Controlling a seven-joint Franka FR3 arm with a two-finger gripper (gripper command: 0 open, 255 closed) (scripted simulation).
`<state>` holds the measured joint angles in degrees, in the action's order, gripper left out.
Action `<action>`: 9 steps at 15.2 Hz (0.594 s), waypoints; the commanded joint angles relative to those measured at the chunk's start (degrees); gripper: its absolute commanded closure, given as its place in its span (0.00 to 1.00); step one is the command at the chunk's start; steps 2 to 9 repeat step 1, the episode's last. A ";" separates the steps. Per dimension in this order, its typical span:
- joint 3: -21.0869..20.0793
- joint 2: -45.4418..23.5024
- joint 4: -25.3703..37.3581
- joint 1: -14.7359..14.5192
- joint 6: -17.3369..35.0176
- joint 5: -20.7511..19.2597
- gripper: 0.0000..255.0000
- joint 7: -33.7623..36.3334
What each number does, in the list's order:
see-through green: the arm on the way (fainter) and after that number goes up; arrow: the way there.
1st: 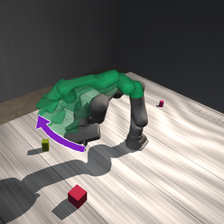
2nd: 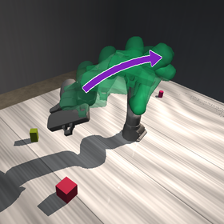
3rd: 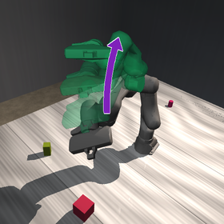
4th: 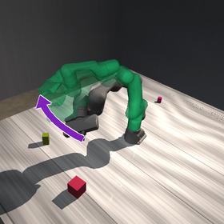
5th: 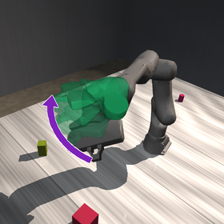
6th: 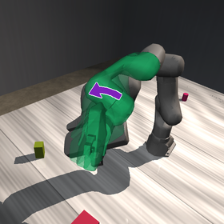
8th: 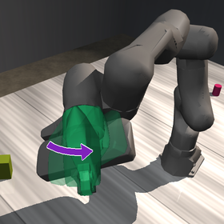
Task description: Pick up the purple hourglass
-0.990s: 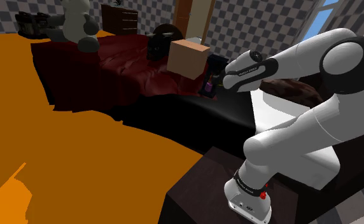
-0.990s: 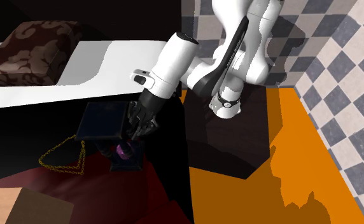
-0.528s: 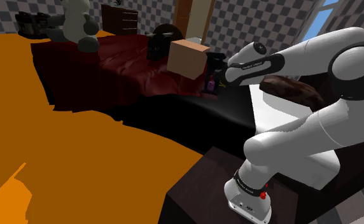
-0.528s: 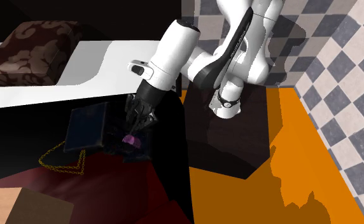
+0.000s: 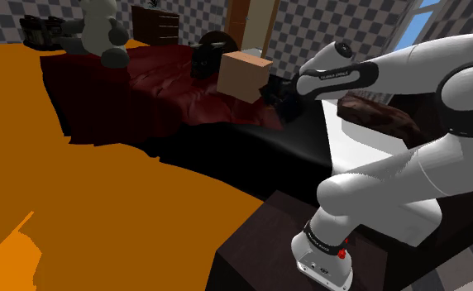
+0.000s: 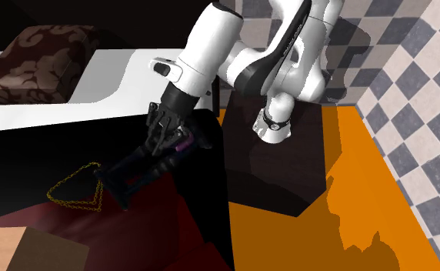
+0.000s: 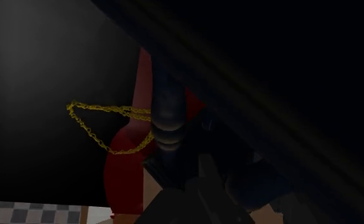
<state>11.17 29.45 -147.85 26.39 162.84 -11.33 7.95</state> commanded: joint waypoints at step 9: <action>0.03 0.22 0.31 -0.06 -0.42 0.06 1.00 -0.08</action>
